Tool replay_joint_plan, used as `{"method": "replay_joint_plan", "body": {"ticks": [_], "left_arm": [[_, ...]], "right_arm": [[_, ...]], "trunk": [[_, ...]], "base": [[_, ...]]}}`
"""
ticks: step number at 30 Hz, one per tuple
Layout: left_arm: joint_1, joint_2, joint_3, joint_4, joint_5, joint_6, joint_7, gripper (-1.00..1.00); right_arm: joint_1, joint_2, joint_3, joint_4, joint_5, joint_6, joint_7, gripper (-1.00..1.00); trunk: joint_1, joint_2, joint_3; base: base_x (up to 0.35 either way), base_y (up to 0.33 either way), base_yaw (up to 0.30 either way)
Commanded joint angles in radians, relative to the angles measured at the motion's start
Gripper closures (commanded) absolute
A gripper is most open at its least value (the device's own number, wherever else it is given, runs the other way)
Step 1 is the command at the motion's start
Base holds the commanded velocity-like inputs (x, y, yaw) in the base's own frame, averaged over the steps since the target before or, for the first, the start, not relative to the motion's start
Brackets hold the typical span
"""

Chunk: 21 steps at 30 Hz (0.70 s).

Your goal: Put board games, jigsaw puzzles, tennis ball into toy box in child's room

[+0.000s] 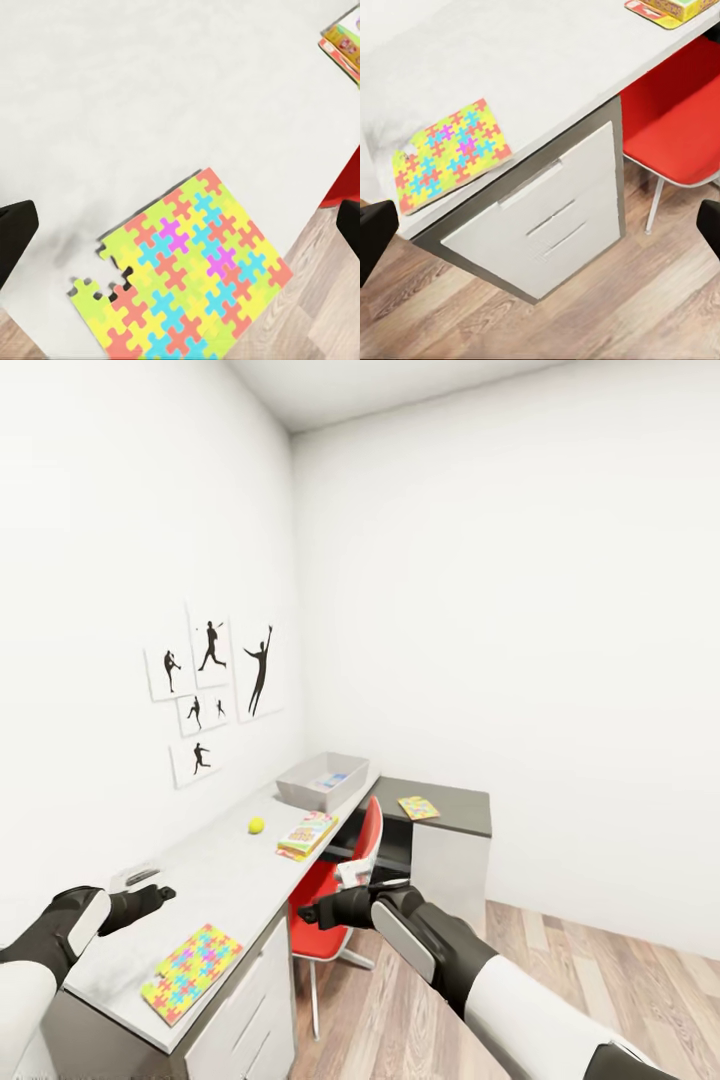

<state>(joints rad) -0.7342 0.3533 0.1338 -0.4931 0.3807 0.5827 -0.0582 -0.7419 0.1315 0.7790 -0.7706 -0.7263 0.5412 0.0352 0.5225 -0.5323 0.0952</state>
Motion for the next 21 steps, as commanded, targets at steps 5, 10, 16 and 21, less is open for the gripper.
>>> {"method": "replay_joint_plan", "body": {"ticks": [5,10,16,21], "left_arm": [[-0.002,-0.025,-0.005,-0.002,-0.002,0.006,0.023,-1.0],[-0.004,-0.033,-0.011,-0.008,0.0,-0.015,0.064,-1.0],[-0.005,-0.038,-0.012,-0.012,0.0,-0.037,0.08,-1.0],[-0.005,-0.04,-0.014,-0.013,0.0,-0.068,0.082,-1.0]], "right_arm": [[-0.001,-0.003,-0.002,-0.156,0.0,0.089,0.001,-1.0],[0.011,-0.006,-0.003,-0.287,-0.004,0.155,0.0,-1.0],[0.024,-0.004,-0.004,-0.353,-0.001,0.19,-0.004,-1.0],[0.026,-0.008,-0.01,-0.365,-0.005,0.195,-0.001,-1.0]], "trunk": [[0.0,-0.001,-0.008],[0.0,-0.001,-0.015],[0.0,-0.001,-0.025],[0.0,-0.001,-0.032]], "base": [[0.0,0.0,0.123],[0.0,0.0,0.114],[0.0,0.0,0.101],[0.0,0.0,0.096]]}}
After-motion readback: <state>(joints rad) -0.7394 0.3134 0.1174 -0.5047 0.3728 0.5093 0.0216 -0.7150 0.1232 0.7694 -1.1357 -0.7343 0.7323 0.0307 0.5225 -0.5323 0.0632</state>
